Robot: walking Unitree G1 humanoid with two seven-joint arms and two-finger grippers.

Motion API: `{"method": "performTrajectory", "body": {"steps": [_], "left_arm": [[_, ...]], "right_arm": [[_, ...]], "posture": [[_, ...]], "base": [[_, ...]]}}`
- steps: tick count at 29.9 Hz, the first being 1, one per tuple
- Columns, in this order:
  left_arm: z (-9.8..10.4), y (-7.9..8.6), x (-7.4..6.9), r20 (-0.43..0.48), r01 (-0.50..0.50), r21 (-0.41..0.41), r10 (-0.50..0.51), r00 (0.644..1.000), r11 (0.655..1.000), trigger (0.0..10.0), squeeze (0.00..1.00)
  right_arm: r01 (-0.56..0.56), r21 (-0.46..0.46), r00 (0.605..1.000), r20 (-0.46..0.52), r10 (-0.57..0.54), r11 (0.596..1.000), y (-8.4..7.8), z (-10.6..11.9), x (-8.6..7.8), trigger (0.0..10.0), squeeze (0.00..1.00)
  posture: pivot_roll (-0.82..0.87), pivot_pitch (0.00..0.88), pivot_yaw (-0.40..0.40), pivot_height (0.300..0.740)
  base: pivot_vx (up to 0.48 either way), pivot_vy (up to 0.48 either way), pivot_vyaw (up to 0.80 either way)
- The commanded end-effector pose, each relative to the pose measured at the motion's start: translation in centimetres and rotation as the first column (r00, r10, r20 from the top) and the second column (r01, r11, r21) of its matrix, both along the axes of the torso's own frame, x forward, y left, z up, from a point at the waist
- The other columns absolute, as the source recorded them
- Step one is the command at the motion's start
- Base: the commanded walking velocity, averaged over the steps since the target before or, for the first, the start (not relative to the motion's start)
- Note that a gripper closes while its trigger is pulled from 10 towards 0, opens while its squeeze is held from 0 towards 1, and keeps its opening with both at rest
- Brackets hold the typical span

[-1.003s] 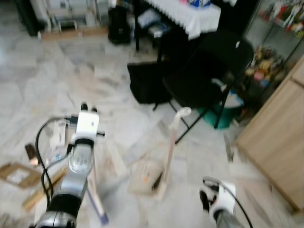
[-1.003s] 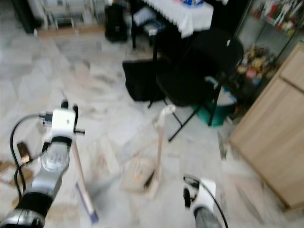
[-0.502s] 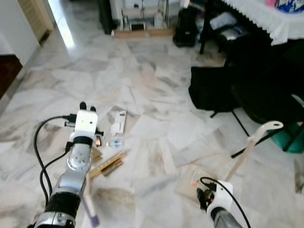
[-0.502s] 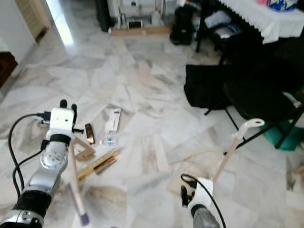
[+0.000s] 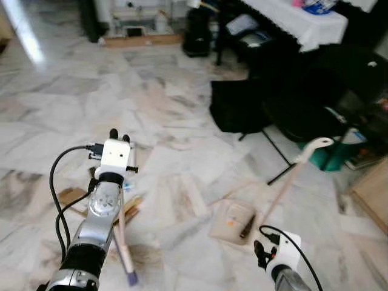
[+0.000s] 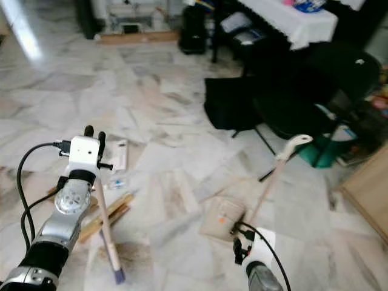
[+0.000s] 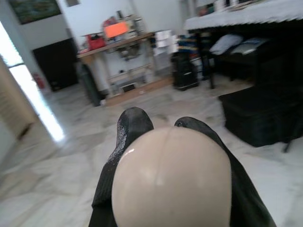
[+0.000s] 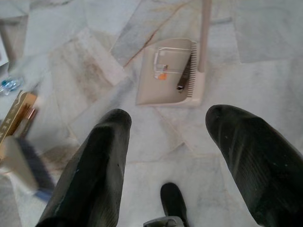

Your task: Sweep floor

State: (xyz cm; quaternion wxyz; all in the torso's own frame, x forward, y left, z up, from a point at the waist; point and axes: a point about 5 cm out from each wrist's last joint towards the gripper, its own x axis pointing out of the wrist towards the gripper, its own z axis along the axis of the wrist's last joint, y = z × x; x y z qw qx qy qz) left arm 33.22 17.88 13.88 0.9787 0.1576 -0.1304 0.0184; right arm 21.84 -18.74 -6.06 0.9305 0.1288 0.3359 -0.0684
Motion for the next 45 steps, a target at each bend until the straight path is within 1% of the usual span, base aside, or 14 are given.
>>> {"method": "performTrajectory", "body": {"steps": [1,6,11,15,18,26,33,36,38,41,42,43,44,45], "left_arm": [[0.9,-0.7,0.0,0.039,0.054,0.013,-0.055,0.998,0.998,10.0,0.0],[1.2,-1.4,-0.1,0.041,0.107,0.009,-0.107,0.993,0.994,10.0,0.0],[1.1,-1.6,-0.1,0.034,0.124,0.002,-0.124,0.992,0.992,10.0,0.0],[0.6,-1.5,-0.1,0.007,0.119,-0.055,-0.119,0.993,0.991,10.0,0.0],[0.7,-1.4,-0.1,0.013,0.118,-0.024,-0.117,0.993,0.993,10.0,0.0],[0.7,-1.5,-0.2,0.011,0.128,-0.016,-0.128,0.992,0.992,10.0,0.0],[0.6,-2.7,-0.3,-0.003,0.2,-0.031,-0.2,0.98,0.979,10.0,0.0],[0.8,-3.8,-0.5,-0.011,0.254,-0.087,-0.256,0.967,0.963,10.0,0.0],[0.8,-4.0,-0.6,-0.01,0.261,-0.099,-0.263,0.965,0.96,10.0,0.0],[1.3,-5.0,-0.7,-0.009,0.308,-0.162,-0.313,0.95,0.938,10.0,0.0],[1.3,-5.0,-0.7,-0.009,0.308,-0.162,-0.313,0.95,0.938,10.0,0.0],[1.6,-5.7,-0.8,-0.006,0.341,-0.196,-0.349,0.937,0.919,10.0,0.0],[1.7,-5.9,-0.8,-0.004,0.354,-0.209,-0.363,0.932,0.911,10.0,0.0],[2.1,-6.4,-0.9,-0.002,0.392,-0.222,-0.402,0.916,0.893,10.0,0.0]], "right_arm": [[0.004,0.011,1.0,0.001,-0.004,1.0,0.2,0.1,0.2,10.0,0.0],[-0.004,0.012,1.0,0.003,0.004,1.0,0.4,0.1,0.3,10.0,0.0],[-0.005,0.014,1.0,0.003,0.005,1.0,0.5,0.1,0.3,10.0,0.0],[-0.003,0.015,1.0,0.001,0.003,1.0,0.6,0.0,0.2,10.0,0.0],[-0.004,0.013,1.0,-0.001,0.004,1.0,0.6,0.0,0.2,10.0,0.0],[-0.006,0.013,1.0,0.001,0.006,1.0,0.5,0.0,0.2,10.0,0.0],[-0.026,-0.003,1.0,0.013,0.026,1.0,0.5,0.2,0.3,10.0,0.0],[-0.09,-0.027,0.993,0.074,0.092,0.996,1.0,1.0,1.4,10.0,0.0],[-0.102,-0.037,0.991,0.082,0.105,0.994,1.0,1.1,1.5,10.0,0.0],[-0.139,-0.053,0.976,0.163,0.146,0.989,1.0,2.4,3.0,10.0,0.0],[-0.139,-0.053,0.976,0.163,0.146,0.989,1.0,2.4,3.0,10.0,0.0],[-0.176,-0.072,0.957,0.219,0.188,0.982,1.2,3.3,4.0,10.0,0.0],[-0.195,-0.082,0.948,0.24,0.209,0.977,1.3,3.7,4.4,10.0,0.0],[-0.243,-0.101,0.919,0.295,0.262,0.965,1.6,4.7,5.3,10.0,0.0]], "posture": [[-0.02,0.051,-0.05,0.74],[-0.02,0.052,-0.048,0.74],[-0.02,0.054,-0.044,0.74],[-0.02,0.055,-0.042,0.74],[-0.02,0.056,-0.044,0.74],[-0.02,0.057,-0.044,0.74],[-0.02,0.057,-0.042,0.74],[-0.02,0.057,-0.036,0.74],[-0.02,0.057,-0.036,0.74],[-0.02,0.058,-0.03,0.74],[-0.02,0.058,-0.03,0.74],[-0.02,0.057,-0.028,0.74],[-0.02,0.057,-0.028,0.74],[-0.02,0.056,-0.025,0.74]], "base": [[0.0,0.0,-0.77],[0.0,0.0,-0.77],[0.0,0.0,-0.77],[0.0,0.281,-0.77],[0.0,0.409,-0.77],[0.0,0.0,-0.77],[0.0,0.0,0.0],[0.0,0.0,0.0],[0.0,0.0,0.0],[0.0,0.0,0.0],[0.0,0.0,0.0],[0.0,0.0,0.0],[0.0,0.0,0.0],[0.0,0.0,0.0]]}}
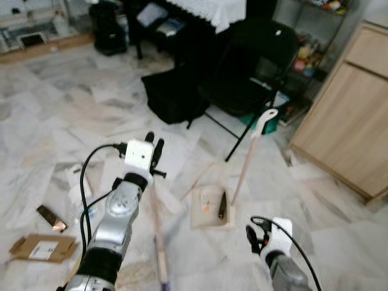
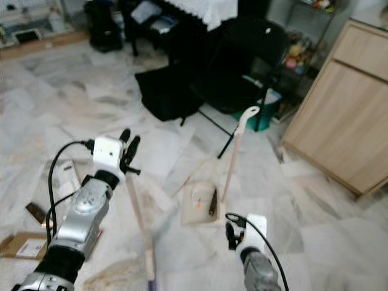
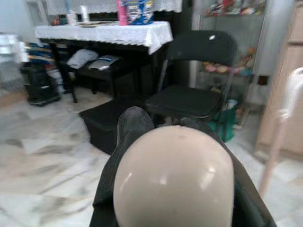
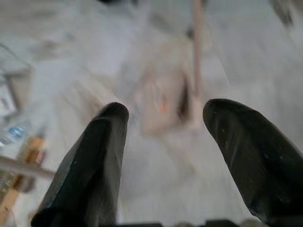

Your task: Sweep floor

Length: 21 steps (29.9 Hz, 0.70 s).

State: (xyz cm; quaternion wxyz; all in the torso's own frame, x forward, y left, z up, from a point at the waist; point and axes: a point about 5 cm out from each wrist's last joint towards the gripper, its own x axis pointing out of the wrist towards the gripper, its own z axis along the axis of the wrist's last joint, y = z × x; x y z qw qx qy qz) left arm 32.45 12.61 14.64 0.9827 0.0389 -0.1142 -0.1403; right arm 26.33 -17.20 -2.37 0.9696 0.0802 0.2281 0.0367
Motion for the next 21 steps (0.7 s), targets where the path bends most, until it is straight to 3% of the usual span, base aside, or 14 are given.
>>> {"method": "performTrajectory", "body": {"steps": [1,6,7,13,14,17,21], "left_arm": [[1.4,-1.1,-0.1,0.033,0.069,-0.033,-0.068,0.997,0.997,10.0,0.0],[2.3,-1.9,-0.4,0.012,0.171,-0.055,-0.171,0.985,0.984,10.0,0.0],[2.4,-2.0,-0.4,0.008,0.187,-0.052,-0.186,0.982,0.981,10.0,0.0],[2.7,-2.5,-0.7,-0.01,0.249,-0.045,-0.249,0.968,0.968,10.0,0.0],[2.7,-2.5,-0.7,-0.01,0.249,-0.045,-0.249,0.968,0.968,10.0,0.0],[2.8,-3.0,-1.1,-0.024,0.291,-0.042,-0.292,0.956,0.956,10.0,0.0],[3.1,-3.5,-1.2,-0.028,0.316,-0.047,-0.317,0.948,0.948,10.0,0.0]], "right_arm": [[-0.051,-0.019,0.997,0.063,0.052,0.999,0.0,1.0,0.8,10.0,0.0],[-0.183,0.024,0.956,0.238,0.173,0.983,0.7,3.9,2.9,10.0,0.0],[-0.207,0.041,0.942,0.277,0.188,0.977,0.7,4.6,3.3,10.0,1.0],[-0.39,0.076,0.841,0.436,0.321,0.918,1.3,7.6,4.1,10.0,1.0],[-0.39,0.076,0.841,0.436,0.321,0.918,1.3,7.6,4.1,10.0,1.0],[-0.545,0.108,0.764,0.472,0.44,0.831,2.0,8.3,3.2,10.0,1.0],[-0.632,0.168,0.721,0.485,0.495,0.757,2.3,8.6,2.4,10.0,1.0]], "posture": [[-0.02,0.056,-0.025,0.74],[-0.01,0.054,-0.015,0.74],[-0.01,0.054,-0.011,0.74],[-0.01,0.049,0.0,0.74],[-0.01,0.049,0.0,0.74],[-0.01,0.04,0.012,0.74],[-0.01,0.033,0.017,0.74]], "base": [[0.0,0.0,0.0],[0.0,0.0,0.0],[0.0,0.0,0.0],[0.0,0.0,0.0],[0.0,0.0,0.0],[0.0,0.0,0.0],[0.0,0.0,0.0]]}}
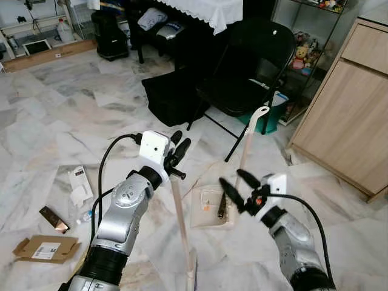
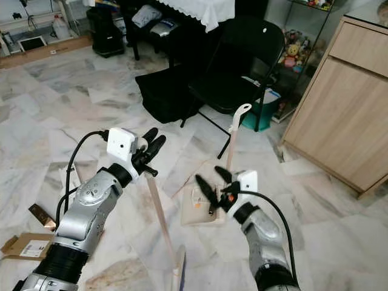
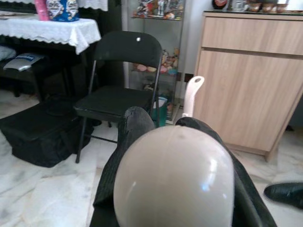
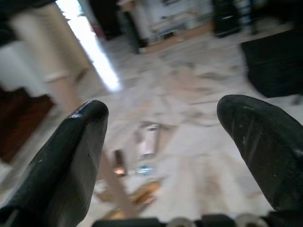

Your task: Sweep floor

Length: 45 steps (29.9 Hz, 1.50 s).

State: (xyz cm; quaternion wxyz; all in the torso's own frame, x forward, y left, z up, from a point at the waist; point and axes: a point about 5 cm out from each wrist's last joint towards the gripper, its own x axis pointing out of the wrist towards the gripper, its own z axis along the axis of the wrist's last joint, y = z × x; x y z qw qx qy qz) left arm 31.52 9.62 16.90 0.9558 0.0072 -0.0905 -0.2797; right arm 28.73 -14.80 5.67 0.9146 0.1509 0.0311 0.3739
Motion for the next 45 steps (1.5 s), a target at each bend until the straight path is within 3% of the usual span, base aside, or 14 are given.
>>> {"method": "performTrajectory", "body": {"steps": [1,2,3,19,27,32,33,35,43,44,45], "left_arm": [[0.9,-0.5,-0.2,0.021,0.037,-0.029,-0.037,0.999,0.999,10.0,0.0],[1.1,-0.8,-0.2,0.02,0.044,-0.036,-0.044,0.999,0.998,10.0,0.0],[1.2,-0.9,-0.2,0.018,0.05,-0.042,-0.049,0.999,0.998,10.0,0.0],[2.4,-3.4,-2.0,-0.05,0.278,-0.089,-0.283,0.958,0.956,10.0,0.0],[3.0,-3.7,-2.1,-0.061,0.294,-0.104,-0.301,0.952,0.95,10.0,0.0],[3.5,-4.2,-2.1,-0.059,0.301,-0.13,-0.31,0.949,0.945,10.0,0.0],[3.5,-4.2,-2.1,-0.059,0.301,-0.13,-0.31,0.949,0.945,10.0,0.0],[3.6,-4.7,-2.1,-0.056,0.304,-0.134,-0.313,0.948,0.943,10.0,0.0],[3.7,-5.0,-2.1,-0.048,0.292,-0.139,-0.301,0.952,0.946,10.0,0.0],[3.7,-5.0,-2.1,-0.05,0.292,-0.143,-0.302,0.952,0.946,10.0,0.0],[3.7,-5.0,-2.1,-0.051,0.292,-0.145,-0.302,0.952,0.945,10.0,0.0]], "right_arm": [[-0.048,0.02,0.999,0.01,0.048,0.999,-0.1,0.6,-0.2,10.0,1.0],[-0.129,0.006,0.992,-0.007,0.129,0.992,0.2,0.4,-0.9,10.0,1.0],[-0.163,0.0,0.987,-0.017,0.163,0.987,0.3,0.3,-1.3,10.0,0.0],[-0.292,-0.042,0.956,-0.05,0.29,0.956,1.2,0.5,-1.9,10.0,0.0],[-0.278,-0.076,0.959,-0.077,0.273,0.958,1.6,-0.3,-1.6,10.0,0.0],[-0.162,-0.159,0.986,-0.065,0.154,0.974,1.8,-0.9,-0.7,10.0,0.0],[-0.162,-0.159,0.986,-0.065,0.154,0.974,1.8,-0.9,-0.7,10.0,0.0],[-0.051,-0.154,0.998,-0.035,0.046,0.987,1.8,-0.5,0.5,10.0,0.0],[0.025,-0.125,1.0,0.003,-0.025,0.992,2.1,0.1,1.5,10.0,0.0],[0.039,-0.117,0.999,0.009,-0.038,0.992,2.0,0.2,1.6,5.5,0.0],[0.042,-0.115,0.999,0.011,-0.041,0.992,2.0,0.2,1.7,5.5,0.0]], "posture": [[-0.01,0.031,0.018,0.74],[-0.01,0.028,0.021,0.74],[-0.01,0.026,0.022,0.74],[0.02,0.037,0.041,0.74],[0.02,0.037,0.05,0.74],[0.02,0.029,0.057,0.74],[0.02,0.029,0.057,0.74],[0.02,0.027,0.062,0.74],[0.02,0.026,0.064,0.74],[0.02,0.025,0.064,0.74],[0.02,0.025,0.065,0.74]], "base": [[0.0,0.0,0.0],[0.0,0.0,0.0],[0.0,0.0,0.0],[0.0,0.0,0.0],[0.0,0.0,0.0],[0.0,0.0,0.0],[0.0,0.0,0.0],[0.0,0.0,0.0],[0.0,0.0,0.0],[0.0,0.0,0.0],[0.0,0.0,0.0]]}}
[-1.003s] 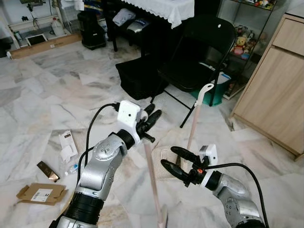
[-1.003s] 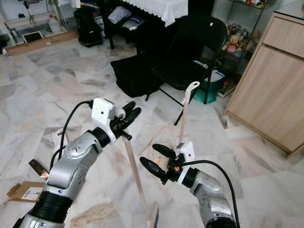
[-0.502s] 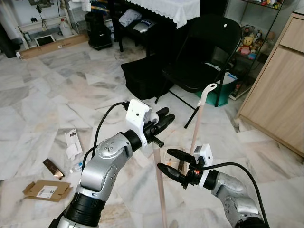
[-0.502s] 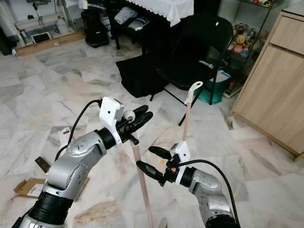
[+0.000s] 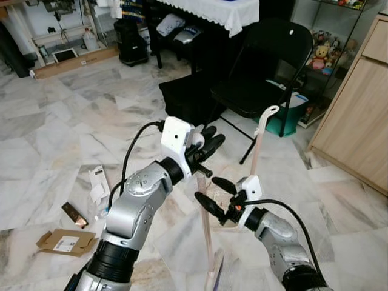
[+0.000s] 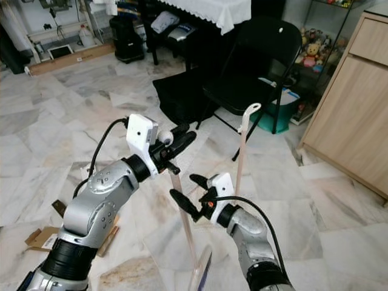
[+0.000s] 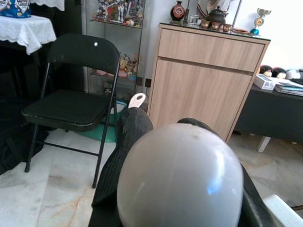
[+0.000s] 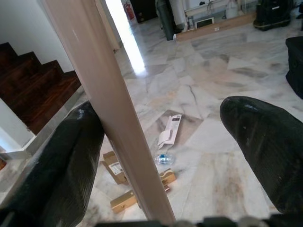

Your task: Sweep floor

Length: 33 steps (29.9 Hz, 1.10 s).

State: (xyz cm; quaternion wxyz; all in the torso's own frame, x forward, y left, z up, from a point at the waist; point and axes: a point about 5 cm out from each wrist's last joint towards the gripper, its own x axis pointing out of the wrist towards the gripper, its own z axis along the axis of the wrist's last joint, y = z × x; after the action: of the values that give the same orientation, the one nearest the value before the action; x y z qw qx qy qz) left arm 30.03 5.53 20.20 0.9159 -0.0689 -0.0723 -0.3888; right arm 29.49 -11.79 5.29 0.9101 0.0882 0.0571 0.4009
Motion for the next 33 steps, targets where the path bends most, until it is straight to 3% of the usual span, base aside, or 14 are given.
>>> {"method": "performTrajectory", "body": {"steps": [1,2,3,4,5,6,12,13,14,15,33], "left_arm": [[0.4,-1.0,-0.7,-0.002,0.059,-0.025,-0.059,0.998,0.998,10.0,0.0],[0.4,-1.0,-0.7,-0.003,0.06,-0.026,-0.06,0.998,0.998,10.0,0.0],[0.4,-1.0,-0.7,-0.003,0.062,-0.027,-0.062,0.998,0.998,10.0,0.0],[0.5,-1.0,-0.7,-0.003,0.065,-0.028,-0.065,0.998,0.997,10.0,0.0],[0.5,-1.1,-0.7,-0.003,0.067,-0.03,-0.068,0.998,0.997,10.0,0.0],[0.6,-1.1,-0.6,-0.003,0.07,-0.033,-0.07,0.998,0.997,10.0,0.0],[0.7,-1.3,-0.6,-0.005,0.083,-0.043,-0.083,0.997,0.996,10.0,0.0],[0.7,-1.4,-0.7,-0.008,0.087,-0.045,-0.088,0.996,0.995,10.0,0.0],[0.7,-1.4,-0.7,-0.009,0.089,-0.046,-0.089,0.996,0.995,10.0,0.0],[0.6,-1.4,-0.8,-0.01,0.091,-0.046,-0.092,0.996,0.995,10.0,0.0],[0.7,-1.9,-1.1,-0.027,0.131,-0.056,-0.133,0.991,0.99,10.0,0.0]], "right_arm": [[0.109,0.02,0.994,0.008,-0.109,0.994,-1.1,0.6,1.0,4.0,0.0],[0.111,0.024,0.994,0.007,-0.112,0.994,-1.1,0.6,1.0,1.6,0.0],[0.108,0.029,0.994,0.006,-0.108,0.994,-1.1,0.6,1.1,1.4,0.0],[0.105,0.031,0.994,0.006,-0.105,0.994,-1.1,0.6,1.1,4.7,0.0],[0.103,0.031,0.995,0.006,-0.104,0.994,-1.1,0.6,1.1,9.5,0.0],[0.099,0.034,0.995,0.006,-0.099,0.994,-1.0,0.6,1.1,10.0,0.0],[0.067,0.091,0.998,0.015,-0.068,0.994,-0.3,1.1,1.3,10.0,0.0],[0.063,0.12,0.998,0.023,-0.066,0.991,-0.1,1.5,1.4,5.5,0.0],[0.061,0.129,0.997,0.028,-0.065,0.99,0.0,1.6,1.5,5.5,0.0],[0.055,0.138,0.998,0.029,-0.06,0.989,0.0,1.7,1.6,0.0,0.0],[-0.009,0.172,0.999,0.033,0.003,0.985,1.2,2.1,1.7,0.0,0.0]], "posture": [[0.02,0.024,0.065,0.74],[0.02,0.024,0.065,0.74],[0.02,0.024,0.067,0.74],[0.02,0.023,0.067,0.74],[0.02,0.023,0.067,0.74],[0.02,0.022,0.068,0.74],[0.02,0.022,0.069,0.74],[0.02,0.022,0.071,0.74],[0.02,0.022,0.071,0.74],[0.02,0.022,0.073,0.74],[0.03,0.018,0.077,0.74]], "base": [[0.0,0.0,0.0],[0.0,0.0,0.0],[0.0,0.0,0.0],[0.0,0.0,0.0],[0.0,0.0,0.0],[0.0,0.0,0.0],[0.0,0.0,0.0],[0.0,0.0,0.0],[0.0,0.0,0.0],[0.0,0.0,0.0],[0.0,0.0,0.0]]}}
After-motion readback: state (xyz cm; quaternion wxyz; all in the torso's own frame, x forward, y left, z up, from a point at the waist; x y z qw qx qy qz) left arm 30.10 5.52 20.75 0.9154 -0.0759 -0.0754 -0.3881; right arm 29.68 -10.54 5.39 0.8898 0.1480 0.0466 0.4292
